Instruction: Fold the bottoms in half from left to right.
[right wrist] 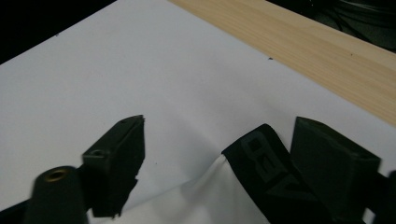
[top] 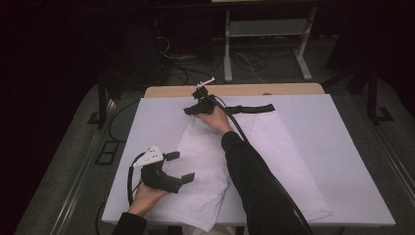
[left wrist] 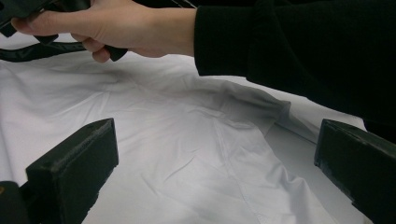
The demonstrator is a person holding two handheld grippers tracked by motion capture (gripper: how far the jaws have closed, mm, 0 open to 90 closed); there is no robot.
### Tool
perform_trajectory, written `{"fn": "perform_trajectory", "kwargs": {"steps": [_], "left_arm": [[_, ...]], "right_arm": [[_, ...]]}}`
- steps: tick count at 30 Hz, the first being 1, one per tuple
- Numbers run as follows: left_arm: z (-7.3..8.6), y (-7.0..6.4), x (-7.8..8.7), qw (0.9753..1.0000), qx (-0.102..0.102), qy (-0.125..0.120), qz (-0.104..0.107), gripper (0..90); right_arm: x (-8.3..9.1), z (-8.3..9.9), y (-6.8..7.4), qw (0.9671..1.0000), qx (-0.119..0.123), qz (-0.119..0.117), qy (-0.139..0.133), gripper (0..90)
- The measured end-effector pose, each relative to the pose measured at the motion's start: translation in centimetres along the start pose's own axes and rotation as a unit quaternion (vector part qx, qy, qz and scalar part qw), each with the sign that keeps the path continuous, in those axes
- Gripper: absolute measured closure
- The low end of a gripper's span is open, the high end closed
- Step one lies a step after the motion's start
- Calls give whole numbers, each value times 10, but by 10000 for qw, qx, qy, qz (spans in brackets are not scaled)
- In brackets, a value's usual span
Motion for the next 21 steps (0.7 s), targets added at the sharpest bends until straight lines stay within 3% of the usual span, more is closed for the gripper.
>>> {"fn": "perform_trajectory", "kwargs": {"steps": [1,6,12,17,21], "left_arm": [[0,0,0,10000,13,-6,2,0],[-1,0,0,10000,23,-21,12,0],[-1,0,0,10000,32,-33,16,0],[-1,1,0,10000,32,-42,22,0],[-1,1,0,10000,40,-43,16,0]], "right_arm": [[-2,0,-1,10000,1,89,16,262],[-6,2,-4,9995,-107,282,122,365],[-13,7,-9,9982,-136,500,312,425],[-16,8,-11,9977,-149,588,299,462],[-16,8,-14,9963,-135,800,288,564]]}}
Point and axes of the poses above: each handheld gripper's, and its own axes: x roughly backward along the jaws, z roughly out of its underside, y roughly to its left, the point moved 8 cm from there along -x, roughly forward along the jaws, and after that the axes turned 8 degrees about -z, right-handed, at the moved point
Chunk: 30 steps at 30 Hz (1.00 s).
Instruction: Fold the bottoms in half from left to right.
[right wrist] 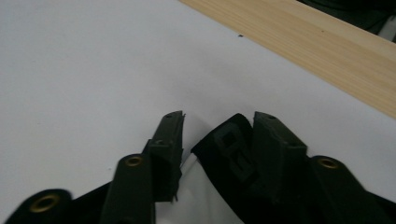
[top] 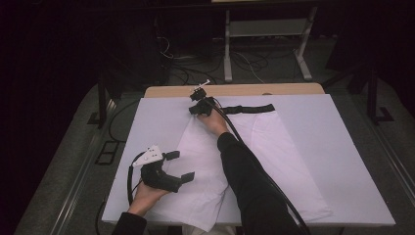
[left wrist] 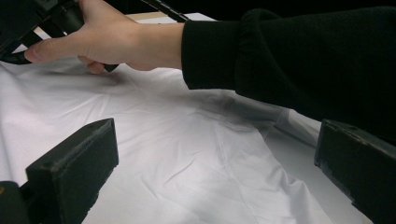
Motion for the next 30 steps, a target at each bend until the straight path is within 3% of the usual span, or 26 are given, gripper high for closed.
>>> {"fn": "perform_trajectory", "kwargs": {"steps": [3,5,9,12,19,25,30], "left_arm": [[0,0,0,10000,4,0,-11,0],[0,1,1,10000,1,5,-52,0],[0,3,3,9999,35,-3,-95,0],[0,4,4,9999,24,15,-148,0],[2,13,15,9990,237,72,-367,0],[9,24,28,9954,538,427,-664,0],[12,29,35,9931,721,615,-692,0]], "right_arm": [[1,0,-1,10000,-33,48,0,611],[2,1,1,10000,-46,-10,27,738],[6,0,4,9999,-105,24,50,840],[8,0,4,9999,-157,-1,46,850],[17,2,5,9995,-267,-123,-63,855],[25,3,8,9997,-132,-52,-208,856],[30,4,9,9993,-174,-118,-324,856]]}}
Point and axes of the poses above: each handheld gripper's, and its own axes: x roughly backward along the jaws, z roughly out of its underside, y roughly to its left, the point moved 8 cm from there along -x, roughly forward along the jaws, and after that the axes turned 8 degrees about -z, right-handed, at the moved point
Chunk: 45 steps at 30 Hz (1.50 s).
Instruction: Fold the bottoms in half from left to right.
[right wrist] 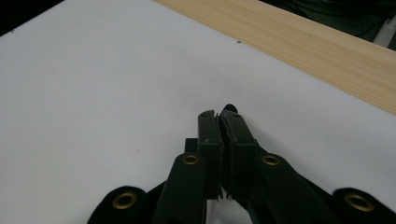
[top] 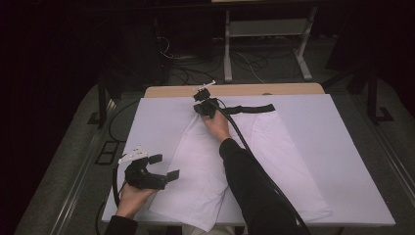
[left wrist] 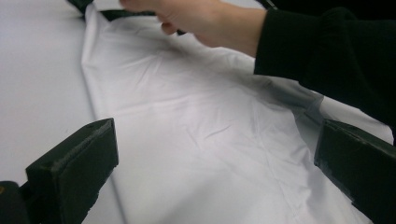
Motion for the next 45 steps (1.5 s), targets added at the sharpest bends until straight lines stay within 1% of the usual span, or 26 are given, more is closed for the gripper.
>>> {"fn": "perform_trajectory", "kwargs": {"steps": [2,3,4,5,6,9,12,13,14,15,16,17,19,21,22,25,28,31,32,33,34,35,38,39,43,45], "left_arm": [[3,4,5,9999,123,76,-14,0],[4,5,6,9998,165,118,-3,0],[4,5,6,9998,165,118,-3,0],[8,6,8,9995,203,222,3,0],[10,7,10,9994,212,269,-10,0],[13,9,13,9991,272,332,-2,0],[19,11,17,9983,395,419,20,0],[23,12,19,9978,388,539,31,0],[23,12,19,9978,388,539,31,0],[27,11,21,9971,390,648,49,0],[27,11,21,9971,390,648,49,0],[31,10,24,9964,372,758,49,0],[35,10,26,9958,351,845,67,0],[37,9,28,9954,365,879,68,0],[41,9,30,9948,363,945,80,0],[44,9,32,9942,378,1000,88,0],[51,8,35,9927,313,1162,114,0],[56,8,37,9916,317,1245,131,0],[56,8,37,9916,317,1245,131,0],[59,7,39,9905,287,1338,158,0],[59,7,39,9905,287,1338,158,7],[63,7,41,9894,283,1411,193,14],[66,6,43,9887,281,1462,194,17],[68,6,45,9880,278,1501,221,25],[71,5,48,9876,285,1523,253,42],[74,5,50,9865,312,1584,277,59]], "right_arm": [[3,2,0,10000,-34,-8,-55,856],[4,2,0,9999,-70,-52,-75,856],[4,2,0,9999,-70,-52,-75,856],[7,3,0,9999,-78,-27,-122,856],[8,4,0,9999,-75,-45,-141,856],[10,4,0,9999,-52,-22,-155,856],[13,4,0,9998,-56,-30,-188,856],[14,5,1,9997,-103,-64,-217,856],[14,6,2,9997,-84,-64,-209,856],[14,6,2,9998,-56,-47,-206,856],[14,6,2,9998,-56,-47,-206,856],[14,8,4,9998,-58,-73,-192,856],[15,9,5,9998,-42,-77,-191,856],[15,9,6,9998,-26,-83,-182,856],[15,10,6,9998,-4,-76,-182,856],[17,10,6,9998,-29,-90,-191,856],[18,10,6,9998,-4,-85,-199,856],[19,11,5,9998,-8,-87,-194,856],[19,11,5,9998,-8,-87,-194,856],[19,11,5,9998,7,-93,-196,856],[19,11,5,9998,7,-93,-196,856],[20,11,6,9998,-1,-87,-197,856],[20,12,6,9997,5,-85,-209,856],[20,11,6,9997,-6,-97,-210,856],[21,11,7,9997,5,-103,-202,856],[22,12,6,9997,-5,-118,-206,856]]}}
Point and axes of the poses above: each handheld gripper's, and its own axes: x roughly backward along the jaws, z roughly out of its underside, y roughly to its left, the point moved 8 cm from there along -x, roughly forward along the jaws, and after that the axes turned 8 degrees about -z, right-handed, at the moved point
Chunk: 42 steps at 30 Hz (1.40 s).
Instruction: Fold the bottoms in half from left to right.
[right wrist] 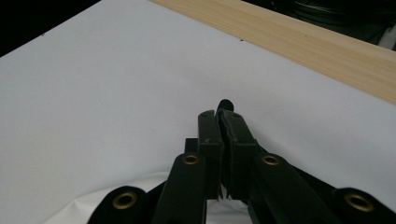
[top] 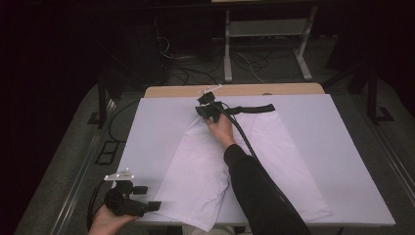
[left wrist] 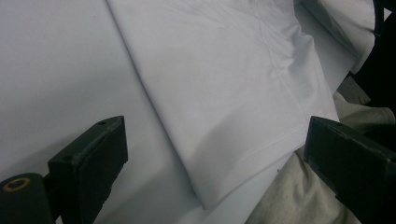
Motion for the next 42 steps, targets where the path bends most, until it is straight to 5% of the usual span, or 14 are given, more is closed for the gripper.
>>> {"fn": "perform_trajectory", "kwargs": {"steps": [22,42], "left_arm": [[18,-1,1,9992,188,212,267,302],[20,3,-6,9990,191,382,127,827]], "right_arm": [[12,3,-10,9997,-147,0,-184,856],[16,-1,-6,9995,-128,-107,-263,856]]}}
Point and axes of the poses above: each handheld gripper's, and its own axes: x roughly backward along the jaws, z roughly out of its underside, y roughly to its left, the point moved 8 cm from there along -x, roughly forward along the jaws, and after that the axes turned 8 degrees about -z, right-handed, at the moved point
